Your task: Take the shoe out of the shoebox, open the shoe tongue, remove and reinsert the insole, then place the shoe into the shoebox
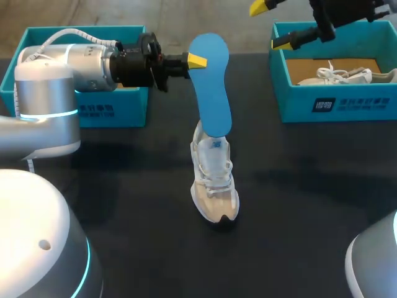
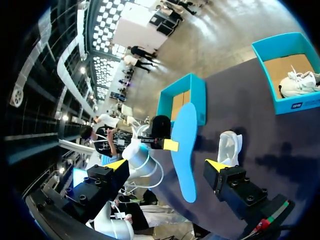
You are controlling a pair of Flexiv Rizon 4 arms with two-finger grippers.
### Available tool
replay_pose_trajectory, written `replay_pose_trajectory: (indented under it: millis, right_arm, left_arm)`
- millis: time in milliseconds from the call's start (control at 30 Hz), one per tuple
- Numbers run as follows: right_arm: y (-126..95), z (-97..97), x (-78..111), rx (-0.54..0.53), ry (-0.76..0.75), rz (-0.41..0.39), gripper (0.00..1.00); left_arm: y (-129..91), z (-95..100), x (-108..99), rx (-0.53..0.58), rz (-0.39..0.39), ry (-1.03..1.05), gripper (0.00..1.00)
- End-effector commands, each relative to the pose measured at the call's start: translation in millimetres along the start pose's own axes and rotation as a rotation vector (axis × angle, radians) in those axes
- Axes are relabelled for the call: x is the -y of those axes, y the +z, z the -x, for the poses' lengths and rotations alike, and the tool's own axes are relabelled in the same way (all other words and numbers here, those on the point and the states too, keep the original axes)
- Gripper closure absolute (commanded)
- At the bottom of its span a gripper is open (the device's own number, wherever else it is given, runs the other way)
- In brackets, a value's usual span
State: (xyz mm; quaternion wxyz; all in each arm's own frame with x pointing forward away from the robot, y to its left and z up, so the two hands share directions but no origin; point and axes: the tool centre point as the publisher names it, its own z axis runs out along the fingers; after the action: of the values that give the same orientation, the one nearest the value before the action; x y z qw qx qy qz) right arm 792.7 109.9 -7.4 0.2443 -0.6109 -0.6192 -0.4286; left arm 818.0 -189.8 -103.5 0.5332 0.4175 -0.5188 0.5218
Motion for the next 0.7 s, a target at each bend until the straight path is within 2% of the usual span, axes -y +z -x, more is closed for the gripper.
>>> replay_pose_trajectory:
  millis: [33, 267, 500, 700]
  right_arm:
    - [-5.8, 15.5, 12.8, -0.095, -0.008, 0.030, 0.00]
    - [-2.9, 34.4, 22.9, -0.140, -0.015, 0.041, 0.00]
    - [14.6, 46.8, 32.6, -0.212, 0.026, 0.019, 0.00]
    - [22.6, 56.2, 33.9, -0.252, 0.040, 0.021, 0.00]
  left_arm:
    - [-0.2, -0.2, -1.0, 0.003, -0.002, 0.000, 1.00]
    - [-0.2, -0.2, -1.0, 0.003, -0.002, 0.000, 1.00]
    - [-0.2, -0.2, -1.0, 0.003, -0.002, 0.000, 1.00]
    - [-0.2, -0.2, -1.0, 0.003, -0.002, 0.000, 1.00]
